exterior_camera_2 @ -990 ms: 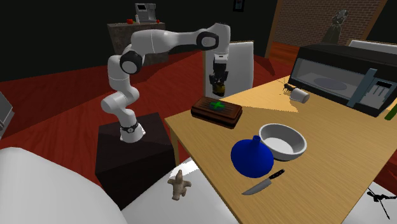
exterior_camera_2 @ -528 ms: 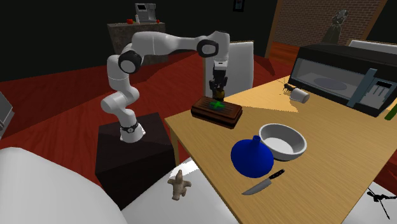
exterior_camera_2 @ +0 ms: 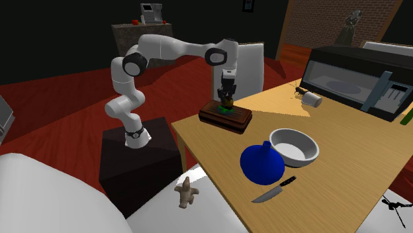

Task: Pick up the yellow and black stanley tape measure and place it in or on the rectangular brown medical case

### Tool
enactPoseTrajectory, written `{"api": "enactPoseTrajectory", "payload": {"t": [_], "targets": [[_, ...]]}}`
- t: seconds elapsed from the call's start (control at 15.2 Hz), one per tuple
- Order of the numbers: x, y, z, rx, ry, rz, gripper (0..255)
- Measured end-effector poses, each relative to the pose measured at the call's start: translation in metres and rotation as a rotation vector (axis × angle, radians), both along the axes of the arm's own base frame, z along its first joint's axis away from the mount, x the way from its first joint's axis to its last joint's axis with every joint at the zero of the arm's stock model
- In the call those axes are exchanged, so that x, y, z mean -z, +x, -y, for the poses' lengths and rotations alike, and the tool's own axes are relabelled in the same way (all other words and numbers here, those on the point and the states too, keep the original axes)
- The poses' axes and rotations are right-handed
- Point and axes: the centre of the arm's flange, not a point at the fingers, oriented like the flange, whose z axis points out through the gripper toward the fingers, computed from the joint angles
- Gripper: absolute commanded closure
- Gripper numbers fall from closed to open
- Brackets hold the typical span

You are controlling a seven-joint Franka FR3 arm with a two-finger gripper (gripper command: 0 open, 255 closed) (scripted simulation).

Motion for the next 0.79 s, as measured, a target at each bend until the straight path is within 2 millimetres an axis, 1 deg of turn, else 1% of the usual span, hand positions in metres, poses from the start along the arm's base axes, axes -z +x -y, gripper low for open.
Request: {"api": "enactPoseTrajectory", "payload": {"t": [0.26,0.33,0.73,0.79], "targets": [[0.0008,0.0001,0.0000,0.000,0.000,0.000,255],[0.0008,0.0001,0.0000,0.000,0.000,0.000,0],[0.0007,0.0001,0.0001,0.000,0.000,0.000,0],[-0.0056,-0.0005,0.0003,0.000,0.001,0.000,0]]}}
